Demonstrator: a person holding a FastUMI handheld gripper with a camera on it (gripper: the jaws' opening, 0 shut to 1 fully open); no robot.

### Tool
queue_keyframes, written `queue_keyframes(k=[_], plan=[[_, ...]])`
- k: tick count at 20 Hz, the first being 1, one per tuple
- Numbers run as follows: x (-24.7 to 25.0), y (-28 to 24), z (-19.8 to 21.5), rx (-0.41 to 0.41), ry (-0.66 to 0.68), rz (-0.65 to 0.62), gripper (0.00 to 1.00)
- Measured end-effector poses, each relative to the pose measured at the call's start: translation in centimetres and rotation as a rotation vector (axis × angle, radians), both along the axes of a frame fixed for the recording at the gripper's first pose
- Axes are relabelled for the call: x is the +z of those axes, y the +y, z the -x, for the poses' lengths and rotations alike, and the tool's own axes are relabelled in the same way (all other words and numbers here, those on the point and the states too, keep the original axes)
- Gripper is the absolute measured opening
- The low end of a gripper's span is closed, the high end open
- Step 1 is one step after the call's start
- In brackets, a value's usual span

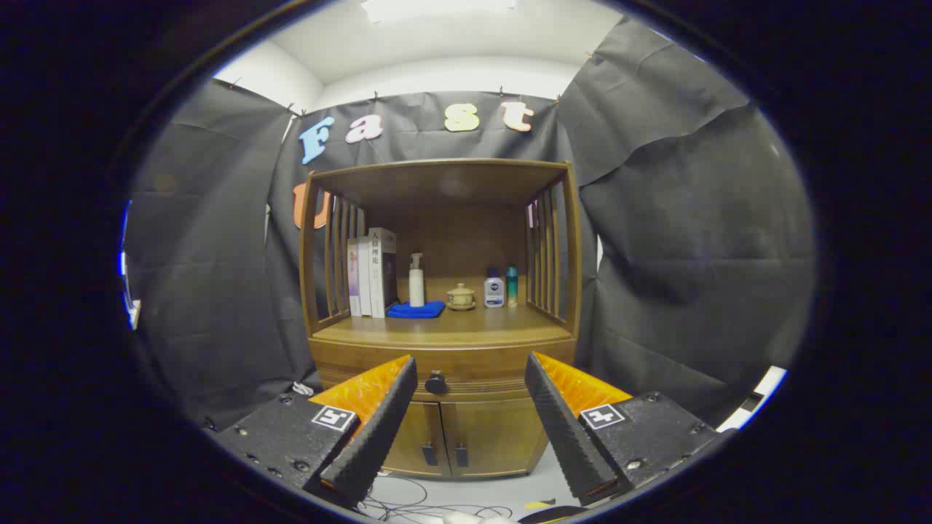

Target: Pull open the drawer, take out the items inside it, and place them on the countertop above the cabinet.

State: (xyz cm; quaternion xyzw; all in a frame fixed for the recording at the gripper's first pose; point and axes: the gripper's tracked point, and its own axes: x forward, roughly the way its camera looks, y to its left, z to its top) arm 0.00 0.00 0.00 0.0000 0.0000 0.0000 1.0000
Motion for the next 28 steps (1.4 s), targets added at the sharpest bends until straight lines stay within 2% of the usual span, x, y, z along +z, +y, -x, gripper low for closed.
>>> queue_keyframes(k=[18, 23, 28], plan=[[0.0, -0.2, 0.0, -0.011, 0.01, 0.0, 0.97], [-0.2, 0.4, -2.3, -0.005, 0.012, 0.017, 0.97], [-0.2, 1.6, -7.0, 0.012, 0.003, 0.034, 0.97]])
